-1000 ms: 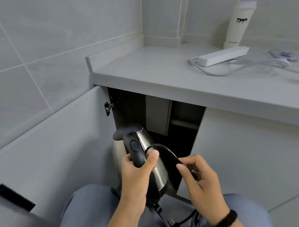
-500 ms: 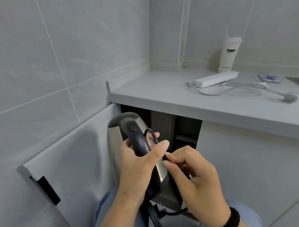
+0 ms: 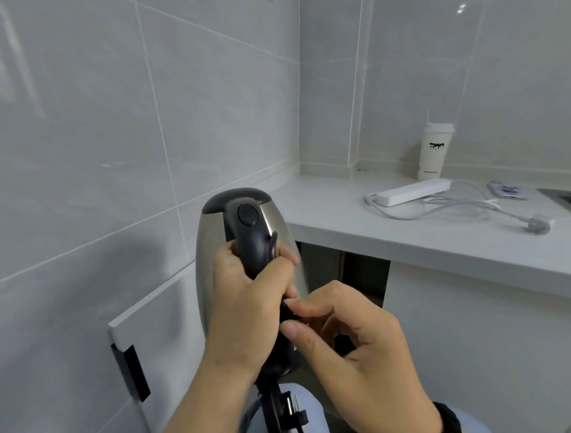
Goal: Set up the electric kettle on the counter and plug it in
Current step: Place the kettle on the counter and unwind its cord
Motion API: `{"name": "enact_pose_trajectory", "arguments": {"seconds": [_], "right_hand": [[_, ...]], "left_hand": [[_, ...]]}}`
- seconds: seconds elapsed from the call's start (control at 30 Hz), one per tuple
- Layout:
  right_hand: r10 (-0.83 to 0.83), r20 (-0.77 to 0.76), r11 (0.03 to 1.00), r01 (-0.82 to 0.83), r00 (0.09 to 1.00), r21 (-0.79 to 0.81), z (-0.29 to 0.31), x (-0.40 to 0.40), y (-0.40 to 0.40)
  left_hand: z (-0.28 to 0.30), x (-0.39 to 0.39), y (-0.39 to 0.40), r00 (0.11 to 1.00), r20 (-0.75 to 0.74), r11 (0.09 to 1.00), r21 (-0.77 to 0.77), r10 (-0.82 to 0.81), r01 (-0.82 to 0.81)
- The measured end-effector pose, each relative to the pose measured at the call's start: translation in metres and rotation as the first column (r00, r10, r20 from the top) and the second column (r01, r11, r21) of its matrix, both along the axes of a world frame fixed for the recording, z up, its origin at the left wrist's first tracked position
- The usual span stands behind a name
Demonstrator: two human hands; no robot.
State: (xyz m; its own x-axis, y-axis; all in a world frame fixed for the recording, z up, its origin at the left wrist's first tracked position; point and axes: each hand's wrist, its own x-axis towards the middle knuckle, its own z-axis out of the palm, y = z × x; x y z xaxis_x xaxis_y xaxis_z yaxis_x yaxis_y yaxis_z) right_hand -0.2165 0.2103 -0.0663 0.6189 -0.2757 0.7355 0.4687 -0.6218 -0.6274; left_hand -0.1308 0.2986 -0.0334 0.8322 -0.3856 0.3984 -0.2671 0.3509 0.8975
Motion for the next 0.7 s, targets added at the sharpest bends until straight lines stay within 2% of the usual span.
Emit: {"name": "enact_pose_trajectory", "arguments": {"seconds": [0.23, 0.47, 0.7], "right_hand": [[0.104, -0.043, 0.991, -0.107, 0.994, -0.074, 0.014, -0.003, 0.019], [0.131, -0.094, 0.991, -0.133, 0.987, -0.015, 0.017, 0.004, 0.019], [0.106, -0.252, 0.994, -0.104, 0.962, 0.021, 0.006, 0.042, 0.031]], "left_hand": [[0.026, 0.004, 0.038, 0.977, 0.158, 0.985, 0.076, 0.144, -0.158], [0.037, 0.015, 0.09, 0.974, 0.138, 0.979, 0.072, 0.177, -0.188], [0.039, 0.025, 0.124, 0.978, 0.099, 0.978, 0.075, 0.185, -0.193]]}}
